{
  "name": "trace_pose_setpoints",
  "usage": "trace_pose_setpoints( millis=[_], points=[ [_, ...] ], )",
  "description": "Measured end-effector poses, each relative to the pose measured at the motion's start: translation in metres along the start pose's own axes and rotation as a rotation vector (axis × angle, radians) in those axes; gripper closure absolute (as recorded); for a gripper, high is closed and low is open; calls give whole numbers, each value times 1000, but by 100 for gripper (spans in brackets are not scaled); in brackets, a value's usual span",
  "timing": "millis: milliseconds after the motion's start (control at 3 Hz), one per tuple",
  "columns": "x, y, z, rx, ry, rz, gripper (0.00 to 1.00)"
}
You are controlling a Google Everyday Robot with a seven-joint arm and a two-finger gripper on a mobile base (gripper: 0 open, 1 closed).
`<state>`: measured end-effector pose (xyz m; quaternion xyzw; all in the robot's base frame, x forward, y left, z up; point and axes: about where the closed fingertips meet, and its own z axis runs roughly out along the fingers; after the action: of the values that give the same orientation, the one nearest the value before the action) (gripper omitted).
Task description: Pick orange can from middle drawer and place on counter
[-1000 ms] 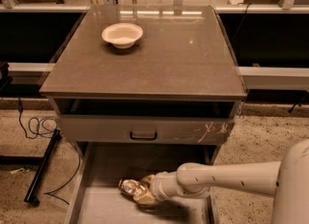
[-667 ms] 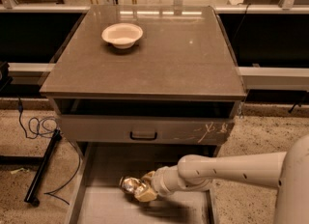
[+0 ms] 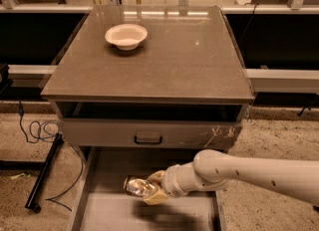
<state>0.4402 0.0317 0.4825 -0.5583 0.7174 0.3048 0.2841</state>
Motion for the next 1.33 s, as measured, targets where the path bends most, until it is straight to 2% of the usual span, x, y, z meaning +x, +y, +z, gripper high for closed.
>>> trace_pose_setpoints(
  millis=[667,1000,1333],
  points=[
    [-7,4,-5,13,-1,-23,100],
    [-35,26,-40,58,-26,-102,100],
    [-84,58,-93,117,-67,-223,100]
  ],
)
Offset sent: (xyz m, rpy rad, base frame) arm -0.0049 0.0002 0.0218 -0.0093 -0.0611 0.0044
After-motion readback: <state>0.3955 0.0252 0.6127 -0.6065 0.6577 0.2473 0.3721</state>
